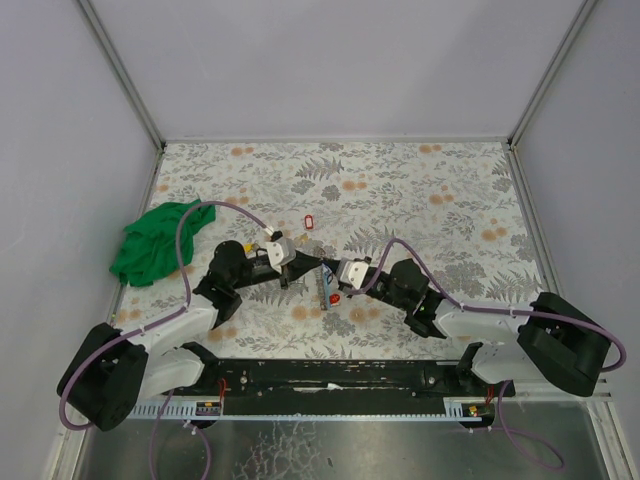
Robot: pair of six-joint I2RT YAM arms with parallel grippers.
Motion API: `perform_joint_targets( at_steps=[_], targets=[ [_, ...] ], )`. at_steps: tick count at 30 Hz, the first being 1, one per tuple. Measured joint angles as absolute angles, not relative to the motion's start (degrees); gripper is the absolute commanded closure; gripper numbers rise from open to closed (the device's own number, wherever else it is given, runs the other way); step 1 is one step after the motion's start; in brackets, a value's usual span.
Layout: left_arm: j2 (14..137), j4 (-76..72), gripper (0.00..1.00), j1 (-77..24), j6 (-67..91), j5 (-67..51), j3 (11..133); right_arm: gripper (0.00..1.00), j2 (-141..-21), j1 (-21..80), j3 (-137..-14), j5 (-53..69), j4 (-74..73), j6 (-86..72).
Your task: Put the keys on the keyring
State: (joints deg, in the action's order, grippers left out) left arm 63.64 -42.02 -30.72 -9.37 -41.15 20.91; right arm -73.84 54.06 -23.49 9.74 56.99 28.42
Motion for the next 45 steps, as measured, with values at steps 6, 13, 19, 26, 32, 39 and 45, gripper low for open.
perform_joint_targets(
  at_steps=[6,13,19,26,32,39,45],
  targets=[
    [62.3,-39.2,1.00,-30.9,-11.6,-41.1,20.9,0.76,-68.0,53.9,-23.4,10.6,51.0,28.1],
    [59.2,-34.5,1.00,-34.2,-18.2,-38.9,20.9,0.74,-57.4,50.5,-23.4,13.8,38.9,26.2],
    [58.3,-32.0,1.00,-39.3,-24.6,-33.9,20.9,0.73,-56.7,48.5,-23.4,19.2,33.9,24.3],
    [57.4,-30.0,1.00,-44.4,-30.5,-27.0,20.9,0.73,-59.1,48.4,-23.4,22.5,32.2,26.1],
    [57.2,-29.2,1.00,-46.7,-34.0,-23.2,20.9,0.74,-59.6,48.4,-23.4,23.2,33.0,28.4],
    [56.3,-28.1,1.00,-46.9,-35.3,-22.9,20.8,0.74,-59.4,48.4,-23.2,23.3,33.7,29.7],
    [55.7,-27.1,1.00,-46.9,-35.7,-23.6,20.8,0.74,-59.2,48.4,-23.2,24.2,33.2,31.0]
  ],
)
